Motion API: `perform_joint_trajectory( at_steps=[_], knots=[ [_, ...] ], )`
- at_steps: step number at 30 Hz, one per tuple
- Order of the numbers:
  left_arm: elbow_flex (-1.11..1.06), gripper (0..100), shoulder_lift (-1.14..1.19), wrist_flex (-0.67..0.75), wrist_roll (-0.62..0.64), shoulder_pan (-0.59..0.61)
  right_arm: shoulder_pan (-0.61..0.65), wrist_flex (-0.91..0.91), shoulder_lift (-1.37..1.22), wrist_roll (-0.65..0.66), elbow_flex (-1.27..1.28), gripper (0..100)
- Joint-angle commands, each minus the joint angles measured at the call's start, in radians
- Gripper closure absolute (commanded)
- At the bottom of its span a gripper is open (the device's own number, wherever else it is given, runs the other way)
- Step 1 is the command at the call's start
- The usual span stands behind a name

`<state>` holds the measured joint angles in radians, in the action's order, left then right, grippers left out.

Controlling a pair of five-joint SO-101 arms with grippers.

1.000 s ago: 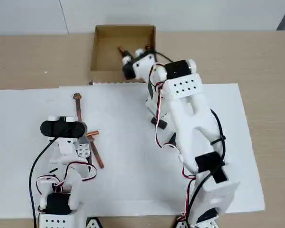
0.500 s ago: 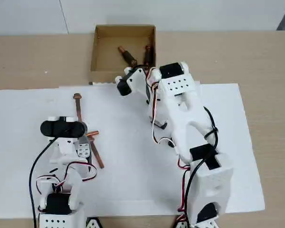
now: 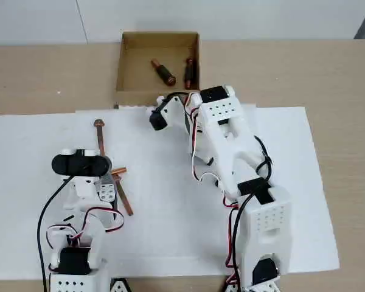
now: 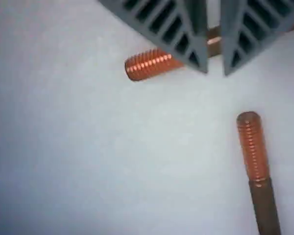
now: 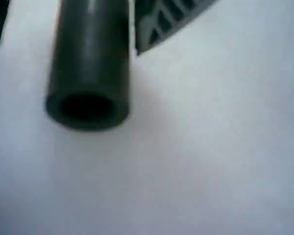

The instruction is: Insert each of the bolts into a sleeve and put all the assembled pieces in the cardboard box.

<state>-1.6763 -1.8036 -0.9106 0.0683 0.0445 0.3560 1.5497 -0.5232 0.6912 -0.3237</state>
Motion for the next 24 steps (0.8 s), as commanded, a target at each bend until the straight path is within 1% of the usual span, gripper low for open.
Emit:
perform_joint_trajectory(
  at_steps=[1, 6, 7, 12, 19, 24],
  knots=[
    [0.005, 99, -0.009, -0.005, 0.000, 0.005, -0.005, -0.028, -0.010, 0.009, -0.028, 82.6],
    [0.005, 99, -0.009, -0.005, 0.000, 0.005, -0.005, -0.054, -0.062, 0.011, -0.028, 83.3],
    [0.005, 99, -0.009, -0.005, 0.000, 0.005, -0.005, -0.054, -0.073, 0.011, -0.028, 85.0],
    [0.005, 99, -0.009, -0.005, 0.000, 0.005, -0.005, -0.051, -0.111, 0.008, -0.028, 99.4],
    [0.005, 99, -0.009, -0.005, 0.000, 0.005, 0.001, -0.028, -0.091, -0.005, -0.029, 98.9],
    [0.005, 99, -0.009, -0.005, 0.000, 0.005, 0.041, 0.035, 0.051, -0.100, -0.058, 98.9]
  ],
)
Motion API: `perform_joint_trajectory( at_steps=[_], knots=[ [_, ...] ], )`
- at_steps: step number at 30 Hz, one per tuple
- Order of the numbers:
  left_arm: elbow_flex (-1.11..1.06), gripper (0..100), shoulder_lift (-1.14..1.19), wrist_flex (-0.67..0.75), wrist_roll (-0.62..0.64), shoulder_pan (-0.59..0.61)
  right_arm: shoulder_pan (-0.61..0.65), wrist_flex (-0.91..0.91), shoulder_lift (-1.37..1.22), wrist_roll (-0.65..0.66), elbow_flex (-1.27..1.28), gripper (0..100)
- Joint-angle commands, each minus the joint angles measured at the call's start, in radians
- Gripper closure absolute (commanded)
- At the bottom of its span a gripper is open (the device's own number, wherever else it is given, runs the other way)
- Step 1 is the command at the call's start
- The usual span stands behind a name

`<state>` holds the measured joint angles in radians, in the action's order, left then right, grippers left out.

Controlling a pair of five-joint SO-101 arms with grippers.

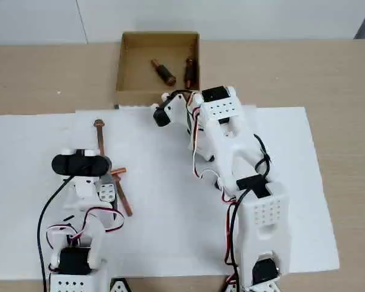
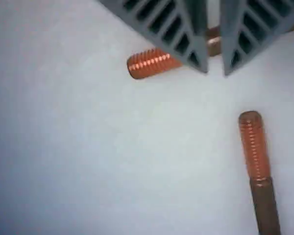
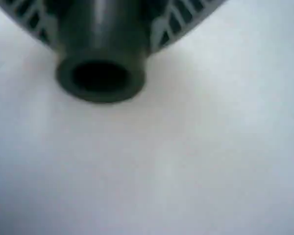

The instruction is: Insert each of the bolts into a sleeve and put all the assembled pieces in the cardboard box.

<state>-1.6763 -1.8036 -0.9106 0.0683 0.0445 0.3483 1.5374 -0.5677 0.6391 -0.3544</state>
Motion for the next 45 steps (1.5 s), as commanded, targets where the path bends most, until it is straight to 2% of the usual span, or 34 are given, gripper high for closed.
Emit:
perform_joint_trajectory(
  at_steps=[1, 13, 20, 24, 31, 35, 40, 45],
  knots=[
    [0.005, 99, -0.009, -0.005, 0.000, 0.005, 0.056, 0.058, 0.125, -0.069, -0.032, 99.0],
    [0.007, 99, -0.009, -0.005, -0.005, 0.002, 0.058, 0.153, 0.512, -0.298, 0.020, 99.6],
    [0.007, 99, -0.009, -0.003, -0.006, 0.002, 0.047, 0.150, 0.816, -0.379, 0.331, 99.5],
    [0.007, 99, -0.009, -0.002, -0.006, 0.002, -0.016, 0.145, 0.998, -0.453, 0.512, 99.5],
    [0.033, 99, -0.003, -0.006, -0.006, 0.005, -0.193, 0.142, 1.210, -0.460, 0.772, 99.5],
    [0.153, 99, -0.003, -0.101, -0.012, 0.005, -0.288, 0.137, 1.285, -0.459, 0.861, 99.5],
    [0.297, 99, -0.002, -0.269, -0.110, 0.005, -0.366, 0.116, 1.383, -0.456, 0.927, 99.5],
    [0.369, 99, 0.023, -0.308, -0.153, 0.006, -0.378, 0.105, 1.468, -0.459, 0.948, 99.5]
  ],
)
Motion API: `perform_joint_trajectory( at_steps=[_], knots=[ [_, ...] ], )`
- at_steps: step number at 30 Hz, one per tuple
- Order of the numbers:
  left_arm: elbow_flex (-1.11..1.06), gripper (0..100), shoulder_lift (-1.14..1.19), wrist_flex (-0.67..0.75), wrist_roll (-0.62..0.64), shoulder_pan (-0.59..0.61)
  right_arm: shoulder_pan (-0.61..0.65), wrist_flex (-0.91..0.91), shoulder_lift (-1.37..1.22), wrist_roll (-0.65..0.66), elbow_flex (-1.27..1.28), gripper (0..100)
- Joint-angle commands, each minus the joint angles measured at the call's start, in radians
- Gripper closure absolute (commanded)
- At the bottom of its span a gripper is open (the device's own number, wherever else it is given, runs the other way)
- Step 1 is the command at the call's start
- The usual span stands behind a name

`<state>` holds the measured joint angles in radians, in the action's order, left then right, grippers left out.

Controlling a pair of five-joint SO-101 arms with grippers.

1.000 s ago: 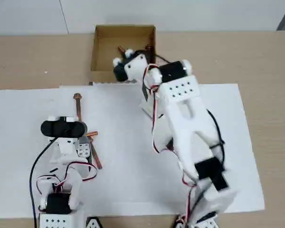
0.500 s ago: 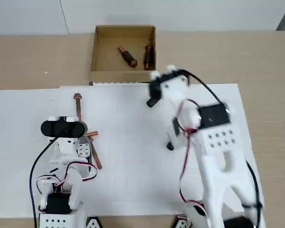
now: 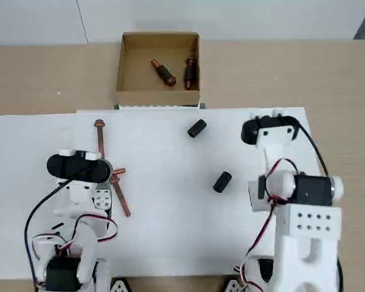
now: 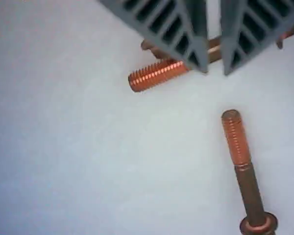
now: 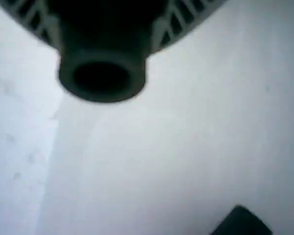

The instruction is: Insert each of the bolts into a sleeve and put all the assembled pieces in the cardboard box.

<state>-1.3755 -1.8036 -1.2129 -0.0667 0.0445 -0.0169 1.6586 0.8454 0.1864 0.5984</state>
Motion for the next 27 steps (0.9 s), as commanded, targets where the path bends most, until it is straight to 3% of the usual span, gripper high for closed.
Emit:
perform_joint_trajectory(
  at_steps=[1, 16, 27],
  knots=[
    [0.088, 99, 0.052, -0.008, -0.018, 0.006, -0.013, -0.016, 0.068, -0.008, -0.003, 99.5],
    [0.825, 99, 1.109, 0.043, 0.080, 0.006, -0.008, -0.021, 0.111, -0.069, -0.003, 99.5],
    [1.170, 99, 1.633, 0.041, 0.080, 0.005, -0.012, -0.021, 0.110, -0.066, -0.003, 99.5]
  ],
)
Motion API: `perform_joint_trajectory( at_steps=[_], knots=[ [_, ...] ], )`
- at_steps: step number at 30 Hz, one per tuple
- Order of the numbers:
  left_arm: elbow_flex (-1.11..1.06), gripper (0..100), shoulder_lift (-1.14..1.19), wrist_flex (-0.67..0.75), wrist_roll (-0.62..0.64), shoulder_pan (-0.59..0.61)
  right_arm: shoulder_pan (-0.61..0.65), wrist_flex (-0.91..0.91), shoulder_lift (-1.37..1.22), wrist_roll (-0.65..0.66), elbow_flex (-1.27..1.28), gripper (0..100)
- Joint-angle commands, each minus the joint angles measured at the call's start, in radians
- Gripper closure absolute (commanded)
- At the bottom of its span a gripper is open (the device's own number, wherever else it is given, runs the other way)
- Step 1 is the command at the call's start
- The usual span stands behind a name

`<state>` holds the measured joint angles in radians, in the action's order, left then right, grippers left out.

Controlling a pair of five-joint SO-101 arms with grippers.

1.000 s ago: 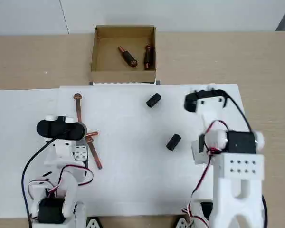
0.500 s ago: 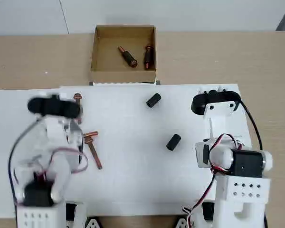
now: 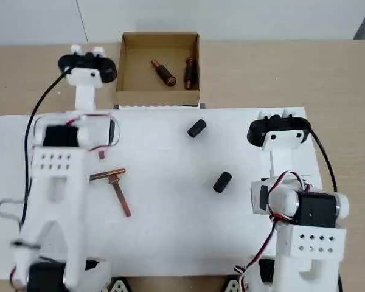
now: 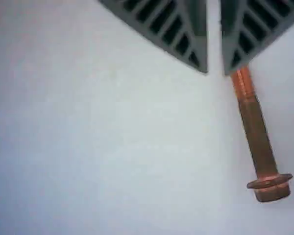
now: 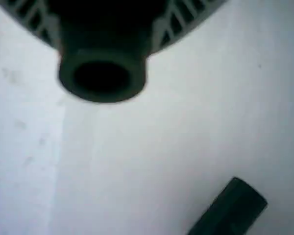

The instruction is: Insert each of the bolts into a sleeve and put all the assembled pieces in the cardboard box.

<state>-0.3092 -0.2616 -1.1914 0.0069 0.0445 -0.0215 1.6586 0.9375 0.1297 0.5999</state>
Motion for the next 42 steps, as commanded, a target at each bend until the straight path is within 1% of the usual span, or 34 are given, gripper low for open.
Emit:
perform_joint_trajectory(
  at_steps=[1, 5, 9, 14, 19, 21, 23, 27, 31, 42],
  knots=[
    [0.131, 99, 0.132, 0.018, 0.006, 0.006, -0.007, -0.021, 0.016, -0.009, -0.005, 99.5],
    [0.259, 99, 0.296, -0.061, 0.006, 0.006, -0.007, -0.025, 0.013, -0.006, 0.009, 99.5],
    [0.438, 99, 0.462, -0.187, 0.006, 0.011, -0.005, -0.067, 0.013, -0.003, 0.037, 99.5],
    [0.708, 99, 0.660, -0.342, 0.006, 0.066, -0.002, -0.136, 0.012, -0.002, 0.097, 99.5],
    [0.981, 99, 0.861, -0.512, -0.011, 0.101, -0.001, -0.142, 0.012, -0.002, 0.101, 99.5],
    [1.079, 99, 0.933, -0.559, -0.025, 0.098, -0.001, -0.143, 0.012, -0.002, 0.101, 99.5],
    [1.155, 99, 0.985, -0.562, -0.026, 0.097, -0.001, -0.143, 0.012, -0.002, 0.101, 99.5],
    [1.204, 99, 1.025, -0.562, -0.028, 0.097, -0.001, -0.143, 0.012, -0.002, 0.101, 99.5],
    [1.199, 95, 1.051, -0.562, -0.028, 0.103, -0.001, -0.143, 0.012, -0.002, 0.103, 99.5],
    [1.194, 94, 1.086, -0.560, -0.029, 0.103, -0.001, -0.143, 0.012, -0.002, 0.103, 99.5]
  ],
)
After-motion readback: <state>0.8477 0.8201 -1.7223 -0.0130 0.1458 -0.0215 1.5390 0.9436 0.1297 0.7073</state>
